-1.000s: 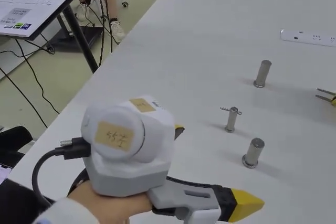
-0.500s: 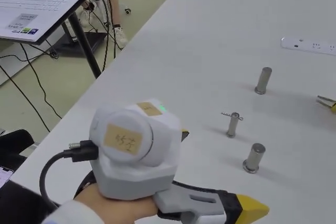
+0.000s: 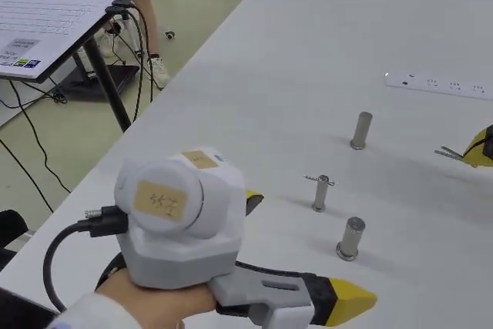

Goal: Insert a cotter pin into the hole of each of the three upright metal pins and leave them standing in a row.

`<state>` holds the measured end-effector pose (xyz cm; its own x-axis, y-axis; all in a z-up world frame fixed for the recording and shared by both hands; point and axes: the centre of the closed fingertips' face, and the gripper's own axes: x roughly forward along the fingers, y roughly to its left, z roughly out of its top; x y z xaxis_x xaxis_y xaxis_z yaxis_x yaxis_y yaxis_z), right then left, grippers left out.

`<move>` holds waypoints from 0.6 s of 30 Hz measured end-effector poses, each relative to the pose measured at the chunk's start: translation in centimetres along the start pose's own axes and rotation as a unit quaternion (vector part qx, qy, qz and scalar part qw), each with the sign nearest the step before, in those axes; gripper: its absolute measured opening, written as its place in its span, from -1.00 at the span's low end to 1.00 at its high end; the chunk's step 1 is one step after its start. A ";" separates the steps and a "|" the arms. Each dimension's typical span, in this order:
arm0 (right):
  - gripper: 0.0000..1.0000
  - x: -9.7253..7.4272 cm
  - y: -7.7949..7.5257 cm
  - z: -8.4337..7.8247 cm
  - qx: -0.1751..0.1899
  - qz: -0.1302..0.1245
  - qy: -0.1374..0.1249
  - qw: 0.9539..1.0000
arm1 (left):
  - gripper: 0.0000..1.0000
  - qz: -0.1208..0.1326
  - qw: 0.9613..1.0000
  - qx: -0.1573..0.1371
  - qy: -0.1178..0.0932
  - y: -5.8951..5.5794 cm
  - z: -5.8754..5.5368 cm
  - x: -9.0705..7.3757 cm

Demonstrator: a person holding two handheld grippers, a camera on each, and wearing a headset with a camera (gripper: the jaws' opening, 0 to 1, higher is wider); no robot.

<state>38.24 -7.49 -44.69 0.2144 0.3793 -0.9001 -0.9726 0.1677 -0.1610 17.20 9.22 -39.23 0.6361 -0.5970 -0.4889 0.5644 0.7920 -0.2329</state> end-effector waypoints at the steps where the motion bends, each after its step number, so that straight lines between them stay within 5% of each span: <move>1: -1.00 0.0 -0.1 0.1 0.000 -0.002 -0.002 1.000 | 0.90 0.000 1.000 0.000 -0.002 0.0 0.2 0.0; 18: -1.00 -4.3 3.1 2.3 -0.030 -0.048 -0.067 0.996 | 0.81 -0.018 1.000 0.002 -0.010 -0.6 1.8 0.8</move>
<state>34.51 -6.49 -40.38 0.3123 0.4829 -0.8181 -0.9500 0.1554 -0.2709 18.33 8.06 -38.03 0.6258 -0.6276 -0.4632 0.5896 0.7693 -0.2459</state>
